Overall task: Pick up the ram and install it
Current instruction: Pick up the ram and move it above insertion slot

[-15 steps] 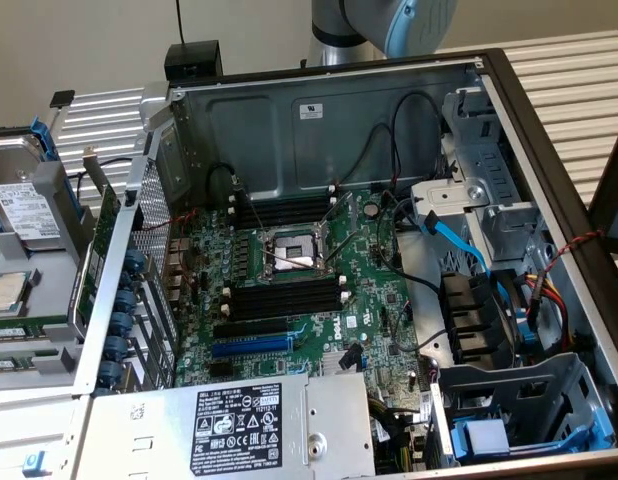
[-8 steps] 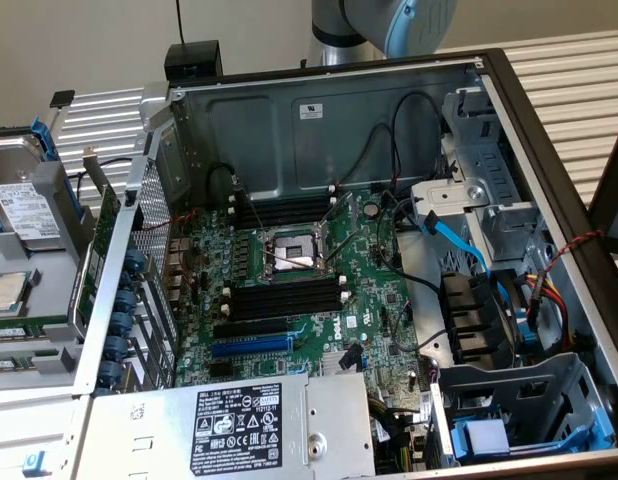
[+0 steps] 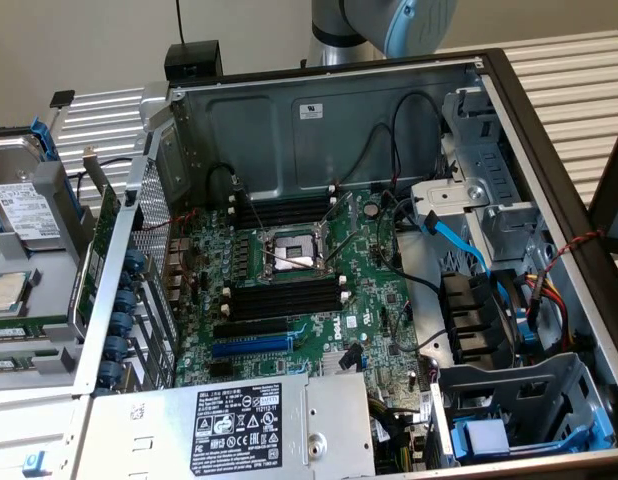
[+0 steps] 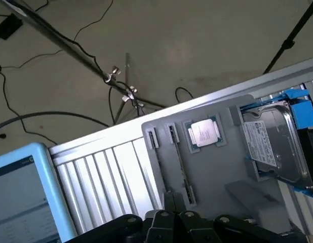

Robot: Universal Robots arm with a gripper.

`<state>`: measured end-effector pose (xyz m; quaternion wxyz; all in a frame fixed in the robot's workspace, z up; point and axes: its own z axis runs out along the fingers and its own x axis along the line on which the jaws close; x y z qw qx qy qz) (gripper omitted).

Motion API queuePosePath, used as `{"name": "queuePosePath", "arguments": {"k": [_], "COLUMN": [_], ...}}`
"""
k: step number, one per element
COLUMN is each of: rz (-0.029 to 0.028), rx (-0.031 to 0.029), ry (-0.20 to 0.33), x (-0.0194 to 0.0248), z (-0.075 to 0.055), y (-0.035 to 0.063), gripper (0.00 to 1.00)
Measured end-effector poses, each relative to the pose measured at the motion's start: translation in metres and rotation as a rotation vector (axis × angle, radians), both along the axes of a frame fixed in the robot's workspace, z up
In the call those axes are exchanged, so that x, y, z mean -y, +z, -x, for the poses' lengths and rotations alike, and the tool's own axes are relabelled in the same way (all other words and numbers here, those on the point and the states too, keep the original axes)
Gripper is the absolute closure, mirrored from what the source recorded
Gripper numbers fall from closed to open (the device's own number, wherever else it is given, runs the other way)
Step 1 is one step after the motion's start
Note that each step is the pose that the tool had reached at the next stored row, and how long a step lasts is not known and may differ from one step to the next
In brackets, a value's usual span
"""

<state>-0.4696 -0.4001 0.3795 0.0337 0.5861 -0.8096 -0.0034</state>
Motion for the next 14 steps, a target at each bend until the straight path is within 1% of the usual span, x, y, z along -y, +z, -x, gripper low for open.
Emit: {"name": "queuePosePath", "arguments": {"k": [5, 7, 9, 10, 12, 13, 14], "rz": [-0.0001, 0.0001, -0.0002, -0.0006, -0.0015, -0.0023, -0.0030], "rx": [0.0018, 0.0038, 0.0091, 0.0127, 0.0213, 0.0270, 0.0308], "ry": [0.090, 0.126, 0.153, 0.163, 0.180, 0.186, 0.189], "x": [0.0000, 0.0000, 0.0000, 0.0000, 0.0000, 0.0000, 0.0000], "z": [0.0000, 0.0000, -0.0001, 0.0000, -0.0001, 0.0000, -0.0001], "y": [-0.0001, 0.0002, 0.0001, 0.0000, 0.0000, 0.0000, 0.0000], "gripper": [0.90, 0.90, 0.90, 0.90, 0.90, 0.90, 0.90]}}
